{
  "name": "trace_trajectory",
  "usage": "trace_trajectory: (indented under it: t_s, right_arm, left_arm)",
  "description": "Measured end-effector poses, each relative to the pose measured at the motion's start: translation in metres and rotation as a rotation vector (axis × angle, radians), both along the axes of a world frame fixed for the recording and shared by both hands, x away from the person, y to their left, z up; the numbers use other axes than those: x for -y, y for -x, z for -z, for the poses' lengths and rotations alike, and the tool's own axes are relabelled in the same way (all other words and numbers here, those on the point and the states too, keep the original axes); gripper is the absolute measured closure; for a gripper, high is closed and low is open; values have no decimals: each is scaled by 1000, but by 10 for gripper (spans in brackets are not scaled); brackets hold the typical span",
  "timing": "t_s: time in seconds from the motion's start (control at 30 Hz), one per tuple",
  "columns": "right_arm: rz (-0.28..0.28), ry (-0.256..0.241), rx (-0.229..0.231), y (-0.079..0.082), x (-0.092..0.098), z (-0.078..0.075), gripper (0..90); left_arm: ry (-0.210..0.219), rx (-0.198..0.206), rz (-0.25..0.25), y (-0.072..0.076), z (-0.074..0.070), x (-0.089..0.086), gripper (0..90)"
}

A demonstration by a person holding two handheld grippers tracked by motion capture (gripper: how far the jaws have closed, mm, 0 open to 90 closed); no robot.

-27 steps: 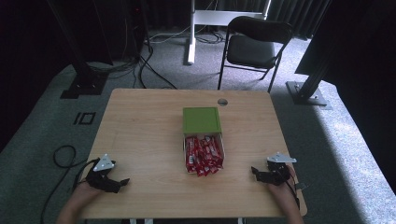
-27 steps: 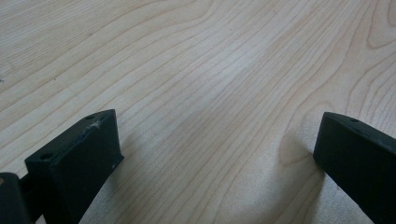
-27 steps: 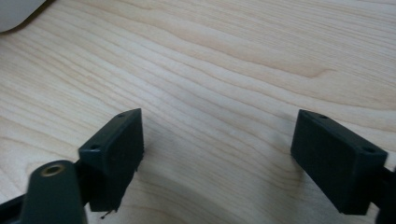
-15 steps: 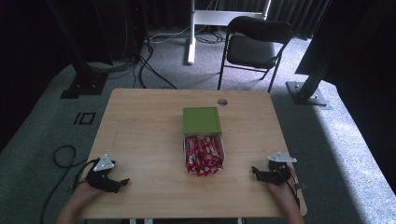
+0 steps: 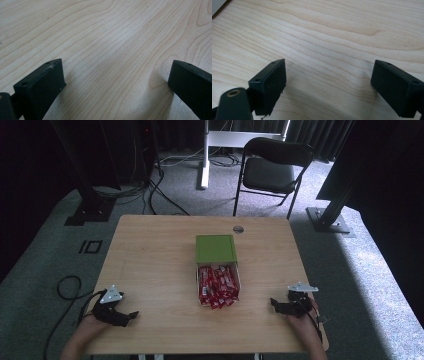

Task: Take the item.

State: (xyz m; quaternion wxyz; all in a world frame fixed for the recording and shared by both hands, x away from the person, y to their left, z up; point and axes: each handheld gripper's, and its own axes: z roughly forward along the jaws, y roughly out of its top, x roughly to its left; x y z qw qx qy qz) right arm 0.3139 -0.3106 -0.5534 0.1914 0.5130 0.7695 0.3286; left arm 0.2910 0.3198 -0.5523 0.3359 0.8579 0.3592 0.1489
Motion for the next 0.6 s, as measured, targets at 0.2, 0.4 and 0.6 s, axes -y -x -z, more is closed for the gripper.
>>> trace_trajectory:
  t_s: [0.2,0.4,0.6]
  right_arm:
    - [5,-8,5,-2,-4,-10,130]
    - [4,-30,35,-6,-13,-25,131]
    - [-18,-39,56,-8,-21,-40,132]
  left_arm:
    - [0,0,0,0,0,0,15]
    - [0,0,0,0,0,0,15]
    - [0,0,0,0,0,0,15]
